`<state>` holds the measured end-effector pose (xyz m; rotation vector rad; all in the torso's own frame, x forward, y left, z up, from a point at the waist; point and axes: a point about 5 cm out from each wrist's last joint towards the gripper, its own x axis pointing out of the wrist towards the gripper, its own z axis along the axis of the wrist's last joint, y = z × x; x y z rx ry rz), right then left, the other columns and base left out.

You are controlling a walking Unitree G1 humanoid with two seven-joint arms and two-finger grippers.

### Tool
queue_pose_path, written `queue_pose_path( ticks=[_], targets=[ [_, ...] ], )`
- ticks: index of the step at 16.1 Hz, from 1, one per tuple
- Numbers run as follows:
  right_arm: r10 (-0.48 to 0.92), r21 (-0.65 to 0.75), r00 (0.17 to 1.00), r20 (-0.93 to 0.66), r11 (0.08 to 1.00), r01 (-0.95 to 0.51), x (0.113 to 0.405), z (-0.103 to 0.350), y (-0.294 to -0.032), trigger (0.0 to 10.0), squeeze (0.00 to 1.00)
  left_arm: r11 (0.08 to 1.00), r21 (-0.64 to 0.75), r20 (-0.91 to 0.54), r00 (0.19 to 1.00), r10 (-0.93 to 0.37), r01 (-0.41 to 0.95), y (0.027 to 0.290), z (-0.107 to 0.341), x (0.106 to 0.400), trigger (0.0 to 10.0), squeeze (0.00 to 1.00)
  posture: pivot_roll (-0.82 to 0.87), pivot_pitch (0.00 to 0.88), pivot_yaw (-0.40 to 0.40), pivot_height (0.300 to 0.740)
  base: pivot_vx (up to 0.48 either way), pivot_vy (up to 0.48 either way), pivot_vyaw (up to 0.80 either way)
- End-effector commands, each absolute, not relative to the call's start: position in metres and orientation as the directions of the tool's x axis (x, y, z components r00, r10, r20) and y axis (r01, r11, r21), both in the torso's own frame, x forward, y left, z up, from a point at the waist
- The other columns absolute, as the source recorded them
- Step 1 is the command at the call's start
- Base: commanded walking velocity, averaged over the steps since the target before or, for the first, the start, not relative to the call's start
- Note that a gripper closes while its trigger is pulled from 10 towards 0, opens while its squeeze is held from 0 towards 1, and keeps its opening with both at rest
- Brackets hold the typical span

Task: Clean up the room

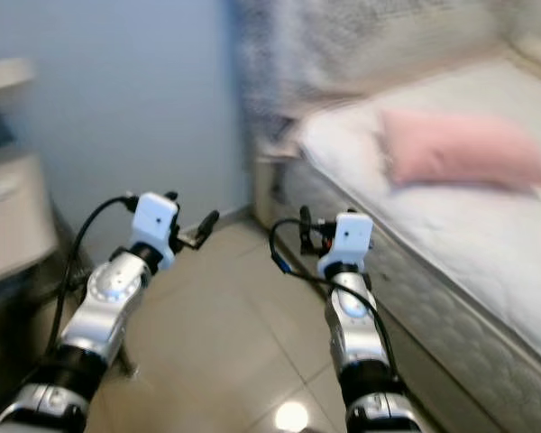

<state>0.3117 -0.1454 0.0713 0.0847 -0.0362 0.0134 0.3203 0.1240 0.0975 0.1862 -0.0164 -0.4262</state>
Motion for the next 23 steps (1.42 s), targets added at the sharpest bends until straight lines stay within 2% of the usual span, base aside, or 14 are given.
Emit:
queue_pose_path(
  ticks=[1, 9, 13, 17, 20, 23],
  targets=[
    [-0.017, 0.082, 0.999, 0.047, 0.997, 0.013, 0.314, 0.076, -0.155, 10.0, 0.2, 0.87, 0.196, -0.013, 0.888, -0.46, 0.453, 0.11, 0.101, 0.322, 10.0, 0.0, 0.02, 0.0, 0.022, 0.736, 0.48, 0.0, -0.72],
    [-0.041, 0.064, 0.996, 0.077, 0.997, 0.036, 0.315, 0.081, -0.158, 10.0, 0.19, 0.871, 0.198, -0.031, 0.891, -0.453, 0.45, 0.112, 0.099, 0.324, 10.0, 0.0, 0.02, 0.0, 0.027, 0.736, 0.48, 0.0, -0.73],
    [-0.103, 0.107, 0.985, 0.14, 0.99, 0.088, 0.306, 0.087, -0.169, 10.0, 0.19, 0.928, 0.019, -0.071, 0.927, -0.369, 0.371, 0.117, 0.09, 0.33, 10.0, 0.0, 0.01, 0.0, 0.025, 0.736, 0.46, 0.0, -0.69],
    [-0.124, 0.108, 0.988, 0.095, 0.988, 0.113, 0.305, 0.079, -0.172, 10.0, 0.18, 0.919, 0.006, -0.07, 0.917, -0.392, 0.394, 0.107, 0.09, 0.33, 10.0, 0.0, 0.0, 0.0, 0.034, 0.736, 0.454, 0.0, -0.69],
    [-0.158, 0.154, 0.979, 0.129, 0.978, 0.137, 0.309, 0.089, -0.177, 10.0, 0.16, 0.927, 0.006, -0.071, 0.924, -0.375, 0.376, 0.108, 0.092, 0.334, 10.0, 0.0, 0.0, 0.0, 0.032, 0.736, 0.422, 0.0, -0.69],
    [-0.141, 0.169, 0.984, 0.113, 0.978, 0.12, 0.307, 0.084, -0.175, 10.0, 0.17, 0.934, -0.016, -0.079, 0.931, -0.356, 0.356, 0.108, 0.092, 0.336, 10.0, 0.0, 0.0, 0.0, 0.029, 0.736, 0.406, 0.175, 0.0]
  ],
)
